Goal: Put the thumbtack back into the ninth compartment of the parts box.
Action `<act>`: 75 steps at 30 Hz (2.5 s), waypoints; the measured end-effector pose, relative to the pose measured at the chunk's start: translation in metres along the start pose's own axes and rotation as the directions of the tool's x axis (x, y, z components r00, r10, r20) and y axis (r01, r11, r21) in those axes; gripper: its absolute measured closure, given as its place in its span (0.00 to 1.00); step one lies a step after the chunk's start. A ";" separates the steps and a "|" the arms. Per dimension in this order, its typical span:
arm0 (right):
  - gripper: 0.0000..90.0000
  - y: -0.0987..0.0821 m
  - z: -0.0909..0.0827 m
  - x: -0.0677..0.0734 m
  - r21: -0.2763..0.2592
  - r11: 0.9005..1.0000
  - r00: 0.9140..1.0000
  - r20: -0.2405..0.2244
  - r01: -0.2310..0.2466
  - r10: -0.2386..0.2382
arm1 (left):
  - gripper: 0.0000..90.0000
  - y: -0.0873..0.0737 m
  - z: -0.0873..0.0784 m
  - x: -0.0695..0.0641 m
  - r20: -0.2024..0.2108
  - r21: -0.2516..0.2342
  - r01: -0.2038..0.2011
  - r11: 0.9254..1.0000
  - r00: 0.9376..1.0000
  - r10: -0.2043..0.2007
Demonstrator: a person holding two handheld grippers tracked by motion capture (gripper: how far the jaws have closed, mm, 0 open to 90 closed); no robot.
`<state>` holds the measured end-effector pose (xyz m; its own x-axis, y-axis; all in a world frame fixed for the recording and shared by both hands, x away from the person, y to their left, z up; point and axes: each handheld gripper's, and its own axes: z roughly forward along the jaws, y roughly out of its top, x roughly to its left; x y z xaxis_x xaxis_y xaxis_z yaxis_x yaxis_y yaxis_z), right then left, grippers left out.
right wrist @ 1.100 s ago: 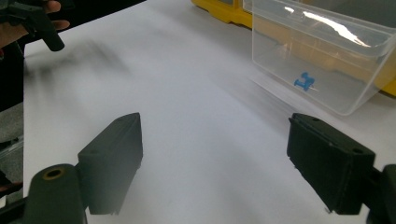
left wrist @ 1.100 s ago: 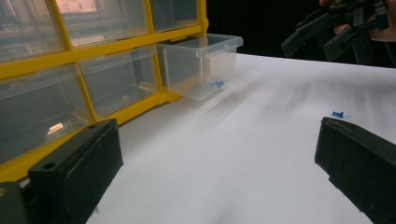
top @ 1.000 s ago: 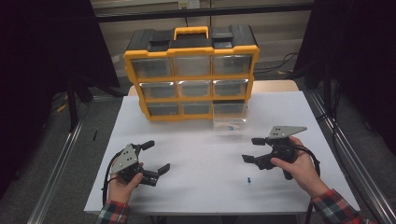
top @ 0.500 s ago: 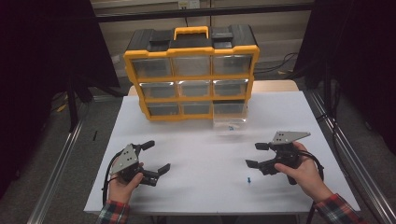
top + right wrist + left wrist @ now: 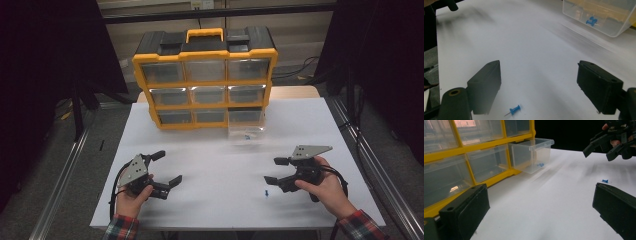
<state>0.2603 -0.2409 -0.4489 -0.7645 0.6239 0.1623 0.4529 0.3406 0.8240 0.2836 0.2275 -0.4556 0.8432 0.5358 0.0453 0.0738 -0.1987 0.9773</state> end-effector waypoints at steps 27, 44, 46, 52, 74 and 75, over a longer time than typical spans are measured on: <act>0.26 -0.018 -0.001 0.009 0.037 0.999 1.000 0.002 0.019 -0.019 | 0.01 0.000 0.001 0.001 0.036 -0.016 0.004 1.000 0.999 -0.003; 0.52 -0.022 0.005 0.011 0.088 0.994 0.997 -0.050 0.059 -0.054 | 0.01 0.000 0.000 0.000 0.000 -0.005 -0.003 1.000 1.000 0.003; 0.54 -0.022 0.006 0.011 0.091 0.994 0.997 -0.054 0.061 -0.057 | 0.01 0.000 0.000 0.002 0.035 -0.017 -0.002 1.000 0.999 0.002; 0.62 -0.024 0.008 0.014 0.108 0.991 0.995 -0.070 0.074 -0.066 | 0.01 0.001 0.000 -0.001 -0.001 -0.015 0.012 1.000 1.000 -0.012; 0.70 -0.030 0.017 0.022 0.172 0.977 0.989 -0.097 0.128 -0.113 | 0.01 0.000 0.001 0.002 0.041 -0.014 -0.017 1.000 0.999 0.018; 0.69 -0.031 0.018 0.022 0.176 0.975 0.988 -0.099 0.138 -0.122 | 0.01 0.001 0.000 0.001 0.017 -0.003 -0.015 1.000 1.000 0.015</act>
<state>0.2375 -0.2251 -0.4802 -0.8557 0.5048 0.1141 0.4167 0.5413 0.7303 0.2848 0.2278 -0.4550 0.8531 0.5187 0.0564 0.0598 -0.2047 0.9770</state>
